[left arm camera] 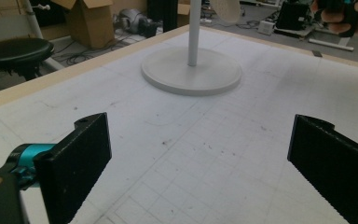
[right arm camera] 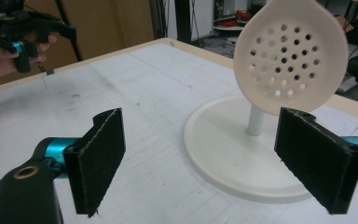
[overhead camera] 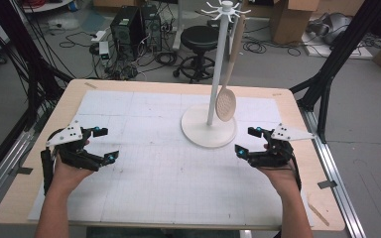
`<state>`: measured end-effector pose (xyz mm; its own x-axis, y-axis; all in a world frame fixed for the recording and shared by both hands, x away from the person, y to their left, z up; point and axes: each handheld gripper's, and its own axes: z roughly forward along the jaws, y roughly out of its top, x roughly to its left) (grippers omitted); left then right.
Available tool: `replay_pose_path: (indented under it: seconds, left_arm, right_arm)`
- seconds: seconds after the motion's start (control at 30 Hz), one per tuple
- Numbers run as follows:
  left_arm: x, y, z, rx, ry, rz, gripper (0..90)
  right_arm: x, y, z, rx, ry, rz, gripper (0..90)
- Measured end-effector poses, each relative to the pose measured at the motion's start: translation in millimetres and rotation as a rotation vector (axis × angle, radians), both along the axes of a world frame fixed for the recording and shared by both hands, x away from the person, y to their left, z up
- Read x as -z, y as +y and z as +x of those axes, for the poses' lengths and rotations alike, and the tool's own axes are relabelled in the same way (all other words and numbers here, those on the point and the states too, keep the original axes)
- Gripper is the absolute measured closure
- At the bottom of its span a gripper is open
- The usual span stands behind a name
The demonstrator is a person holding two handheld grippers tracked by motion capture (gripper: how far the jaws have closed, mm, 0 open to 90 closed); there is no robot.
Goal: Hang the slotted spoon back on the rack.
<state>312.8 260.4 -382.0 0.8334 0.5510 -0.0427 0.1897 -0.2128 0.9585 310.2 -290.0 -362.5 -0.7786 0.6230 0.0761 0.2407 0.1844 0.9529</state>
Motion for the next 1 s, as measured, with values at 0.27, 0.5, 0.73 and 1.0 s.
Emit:
replay_pose_path:
  seconds: [0.27, 0.5, 0.73, 1.0]
  left_arm:
    - [-2.6, 0.0, -3.6, 0.005, -0.011, -0.006, 6.5]
    - [-3.7, 0.2, -6.3, -0.003, -0.010, 0.007, 6.5]
    - [-2.6, -0.9, -6.2, 0.004, -0.007, 0.012, 6.5]
    - [-2.0, -1.0, -5.1, -0.004, -0.002, 0.014, 6.5]
  right_arm:
    - [7.2, -1.8, 0.4, 0.009, 0.005, 0.015, 11.7]
    - [8.6, -4.8, 2.0, 0.003, 0.003, 0.049, 11.3]
    - [8.0, -6.3, 2.4, 0.008, 0.003, 0.064, 11.3]
    - [8.0, -6.9, 2.3, 0.012, 0.002, 0.061, 11.3]
